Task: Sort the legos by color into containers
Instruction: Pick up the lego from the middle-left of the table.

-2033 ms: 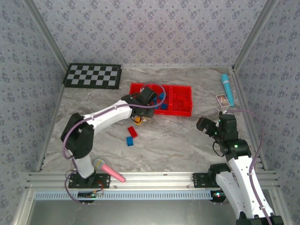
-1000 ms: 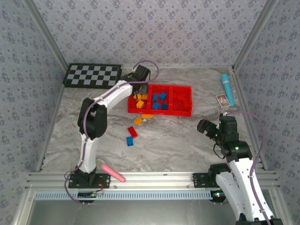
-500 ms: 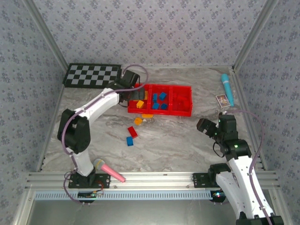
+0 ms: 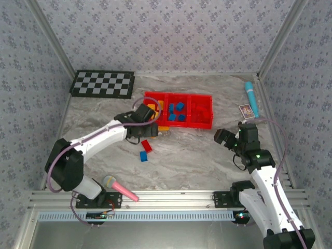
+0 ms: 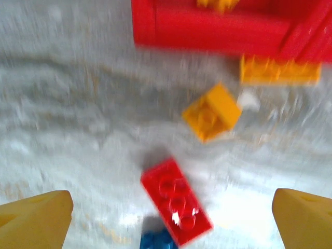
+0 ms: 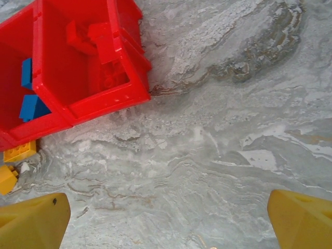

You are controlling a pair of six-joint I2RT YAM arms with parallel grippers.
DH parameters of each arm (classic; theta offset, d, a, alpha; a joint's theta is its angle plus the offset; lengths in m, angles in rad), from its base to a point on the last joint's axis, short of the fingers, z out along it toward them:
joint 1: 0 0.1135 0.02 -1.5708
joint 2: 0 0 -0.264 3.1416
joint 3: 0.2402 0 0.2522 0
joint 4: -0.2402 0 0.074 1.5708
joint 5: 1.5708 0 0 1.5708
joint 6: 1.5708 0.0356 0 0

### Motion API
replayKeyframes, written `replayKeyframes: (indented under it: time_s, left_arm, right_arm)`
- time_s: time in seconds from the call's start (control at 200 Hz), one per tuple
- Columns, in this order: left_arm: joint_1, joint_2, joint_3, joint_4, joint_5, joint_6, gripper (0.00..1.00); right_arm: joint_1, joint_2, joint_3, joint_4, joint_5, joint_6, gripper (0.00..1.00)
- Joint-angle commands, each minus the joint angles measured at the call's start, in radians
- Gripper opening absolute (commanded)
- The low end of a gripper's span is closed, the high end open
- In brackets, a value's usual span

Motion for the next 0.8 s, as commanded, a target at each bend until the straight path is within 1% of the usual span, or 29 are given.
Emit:
replayKeyframes:
  time_s: [0.0, 0.185, 0.35, 0.59, 0.73, 0.745, 0.795]
  left_arm:
    - [-0.056, -0.036, -0.037, -0.075, 0.012, -0.114, 0.97]
    - [-0.116, -0.052, -0.138, -0.053, 0.047, -0.232, 0.96]
    - [-0.122, -0.013, -0.169, -0.053, 0.079, -0.252, 0.92]
    - [-0.115, 0.031, -0.178, -0.026, 0.09, -0.255, 0.81]
    - [-0.092, 0.068, -0.181, -0.016, 0.127, -0.243, 0.72]
    - [-0.091, 0.072, -0.182, 0.011, 0.131, -0.243, 0.71]
    - [-0.088, 0.079, -0.181, 0.021, 0.138, -0.243, 0.67]
  right_arm:
    - [0.016, -0.002, -0.019, 0.041, -0.024, 0.027, 1.0]
    - [0.054, 0.042, -0.04, 0.071, -0.042, 0.037, 1.0]
    - [0.091, 0.092, -0.037, 0.097, -0.045, 0.037, 1.0]
    - [0.117, 0.096, -0.038, 0.103, -0.021, 0.036, 1.0]
    - [0.117, 0.084, -0.04, 0.092, -0.008, 0.034, 1.0]
    - [0.117, 0.084, -0.041, 0.092, -0.007, 0.034, 1.0]
    - [0.118, 0.082, -0.039, 0.088, -0.003, 0.034, 1.0]
